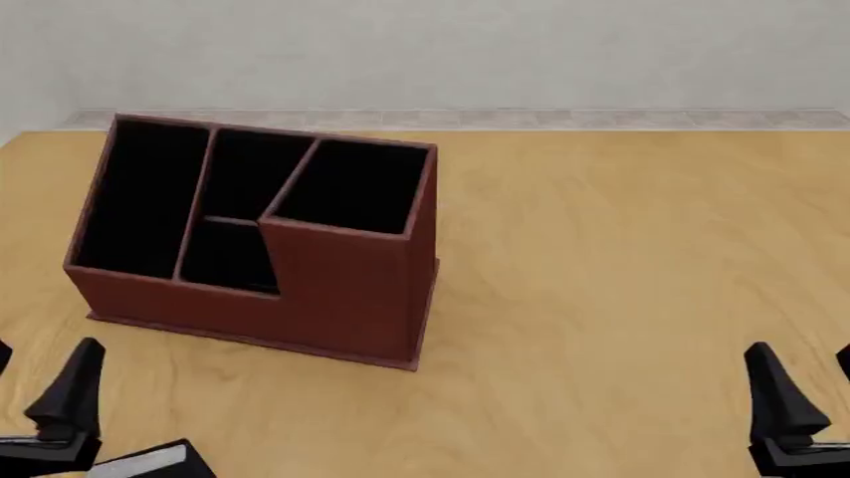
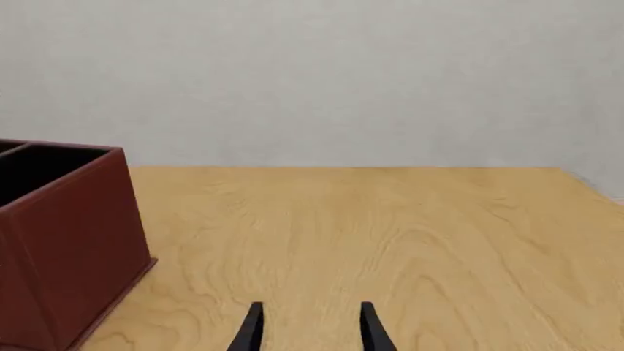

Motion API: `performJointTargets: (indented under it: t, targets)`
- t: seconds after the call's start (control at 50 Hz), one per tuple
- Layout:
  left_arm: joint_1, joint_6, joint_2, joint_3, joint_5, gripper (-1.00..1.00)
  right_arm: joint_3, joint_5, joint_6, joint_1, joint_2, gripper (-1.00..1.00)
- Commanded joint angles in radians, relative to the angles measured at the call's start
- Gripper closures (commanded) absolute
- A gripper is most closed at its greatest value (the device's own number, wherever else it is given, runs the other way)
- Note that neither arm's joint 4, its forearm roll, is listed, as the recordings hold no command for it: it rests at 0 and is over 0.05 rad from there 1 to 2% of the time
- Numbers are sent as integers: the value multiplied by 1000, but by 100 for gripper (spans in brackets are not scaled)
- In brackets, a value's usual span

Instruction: Pick up the book and place it in the left compartment of the caddy.

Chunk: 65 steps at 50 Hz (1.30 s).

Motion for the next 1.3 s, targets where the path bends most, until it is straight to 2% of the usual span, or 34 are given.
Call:
performJointTargets:
  t: [0.02,0.3,0.44,0.56,0.6,0.7,0.78,0.9,1.06,1.14,1.3]
  targets:
    - [-5,-5,-31,-11,38,-100,-3,4,9,-1,-6,-100]
    - [-4,-34,-10,-51,53,-100,-6,5,3,13,-7,-100]
    - [-45,-27,28,-78,67,-100,-2,4,6,18,-6,-100]
    - [-98,6,113,-118,61,-100,-1,4,0,20,1,-100]
    - [-125,32,111,-139,82,-100,-1,4,0,20,2,-100]
    - [-142,22,146,-187,111,-100,-1,2,5,20,7,-100]
    - [-156,63,169,-227,139,-100,-1,-5,7,19,17,-100]
    - [-193,89,188,-281,179,-100,0,-12,12,20,27,-100]
    - [-256,92,264,-349,223,-100,0,-17,10,20,35,-100]
    - [-294,137,286,-372,252,-100,0,-16,8,19,35,-100]
    - [-367,118,349,-457,326,-100,1,-24,9,25,51,-100]
